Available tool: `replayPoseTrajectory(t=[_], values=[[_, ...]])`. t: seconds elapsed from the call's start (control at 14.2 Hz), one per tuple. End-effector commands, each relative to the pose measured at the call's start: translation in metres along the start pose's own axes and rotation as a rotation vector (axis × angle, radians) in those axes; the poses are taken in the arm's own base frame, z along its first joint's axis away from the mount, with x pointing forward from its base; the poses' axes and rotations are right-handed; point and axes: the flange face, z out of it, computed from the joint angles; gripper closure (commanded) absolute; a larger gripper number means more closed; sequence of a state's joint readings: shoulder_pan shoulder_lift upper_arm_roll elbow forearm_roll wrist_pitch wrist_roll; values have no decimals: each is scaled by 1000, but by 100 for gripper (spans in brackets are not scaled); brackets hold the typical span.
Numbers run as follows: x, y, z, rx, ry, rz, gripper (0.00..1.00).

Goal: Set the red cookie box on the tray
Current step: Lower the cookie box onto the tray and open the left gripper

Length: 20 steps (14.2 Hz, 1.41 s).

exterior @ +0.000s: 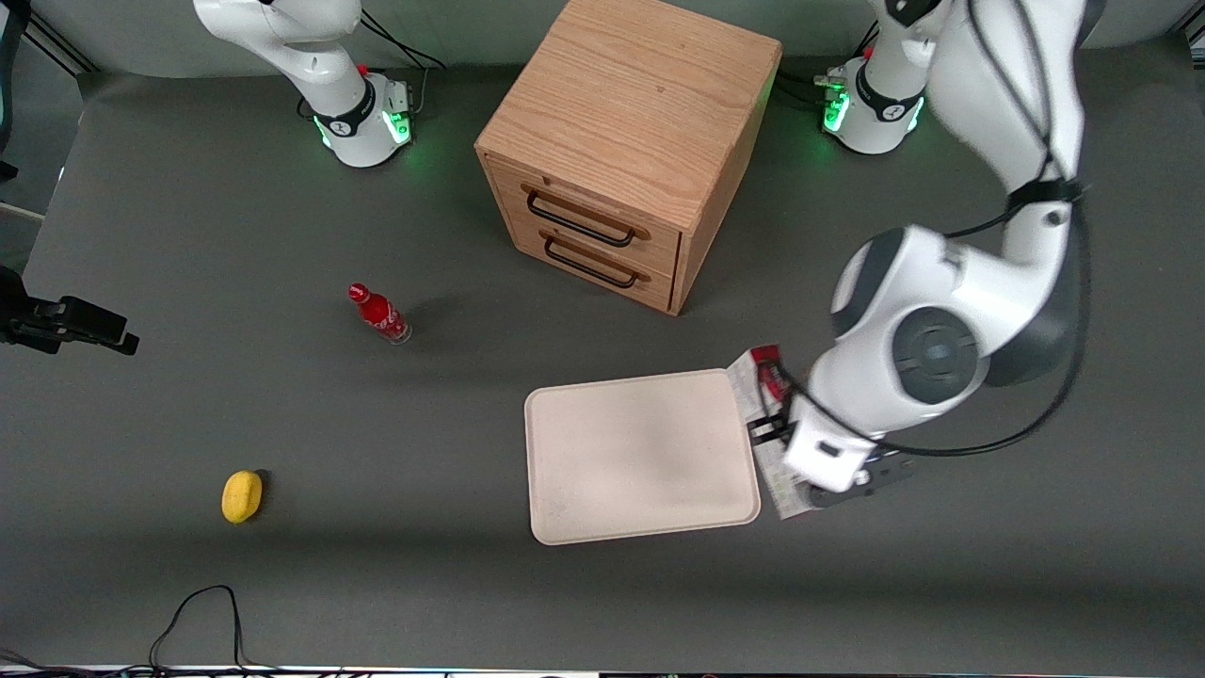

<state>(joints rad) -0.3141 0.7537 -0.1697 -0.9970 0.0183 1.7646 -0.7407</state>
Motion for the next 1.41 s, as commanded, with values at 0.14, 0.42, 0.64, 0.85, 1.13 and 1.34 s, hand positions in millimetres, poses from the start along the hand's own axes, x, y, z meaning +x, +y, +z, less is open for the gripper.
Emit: replayPoseTrajectory(t=[0.14,0.42,0.64,0.85,1.13,1.34], values=[[-16,33,81,103,50,123,100],[-41,36,141,170,58,148,100],[-52,36,160,185,58,161,100],[-51,35,159,184,64,156,1],[-39,29,123,164,100,154,0],[-29,4,40,120,98,87,0]])
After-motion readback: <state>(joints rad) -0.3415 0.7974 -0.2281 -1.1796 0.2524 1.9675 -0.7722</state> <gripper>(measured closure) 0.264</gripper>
